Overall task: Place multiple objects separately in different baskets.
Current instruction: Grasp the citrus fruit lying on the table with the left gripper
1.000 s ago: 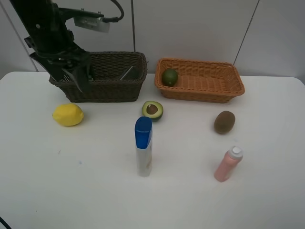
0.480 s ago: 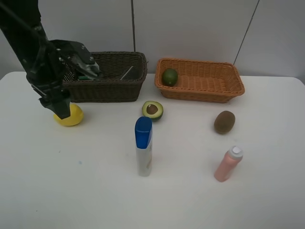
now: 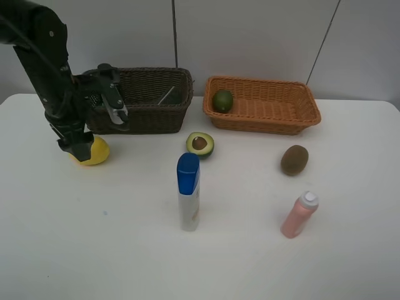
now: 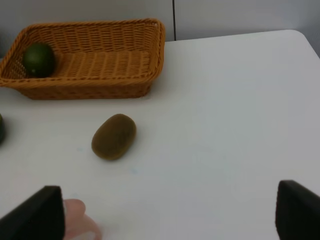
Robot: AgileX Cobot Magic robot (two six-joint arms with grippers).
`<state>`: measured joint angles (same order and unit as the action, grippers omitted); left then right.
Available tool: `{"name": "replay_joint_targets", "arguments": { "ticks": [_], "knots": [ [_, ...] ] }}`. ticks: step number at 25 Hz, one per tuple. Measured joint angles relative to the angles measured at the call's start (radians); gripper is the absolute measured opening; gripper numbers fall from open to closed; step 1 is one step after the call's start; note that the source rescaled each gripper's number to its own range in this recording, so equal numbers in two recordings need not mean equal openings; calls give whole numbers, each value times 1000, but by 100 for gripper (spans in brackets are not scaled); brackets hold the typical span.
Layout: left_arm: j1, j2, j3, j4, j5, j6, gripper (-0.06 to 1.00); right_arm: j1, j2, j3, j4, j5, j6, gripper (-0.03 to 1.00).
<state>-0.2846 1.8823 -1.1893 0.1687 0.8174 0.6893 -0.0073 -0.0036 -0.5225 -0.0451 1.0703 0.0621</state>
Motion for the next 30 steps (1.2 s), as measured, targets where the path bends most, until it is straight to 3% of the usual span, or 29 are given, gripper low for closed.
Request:
{"name": "replay_joint_targets", "arguments": {
  "ticks": [10, 24, 26, 28, 30],
  "knots": [
    [50, 61, -2, 35, -134, -19, 100, 0, 0, 0, 0, 0, 0, 100],
    [54, 212, -7, 35, -230, -56, 100, 0, 0, 0, 0, 0, 0, 100],
    [54, 213, -7, 35, -234, -84, 95, 0, 0, 0, 0, 0, 0, 100],
    [54, 213, -10, 32, -230, -96, 82, 0, 0, 0, 0, 0, 0, 100],
    [54, 213, -11, 28, -221, -96, 81, 0, 0, 0, 0, 0, 0, 100]
  ]
}}
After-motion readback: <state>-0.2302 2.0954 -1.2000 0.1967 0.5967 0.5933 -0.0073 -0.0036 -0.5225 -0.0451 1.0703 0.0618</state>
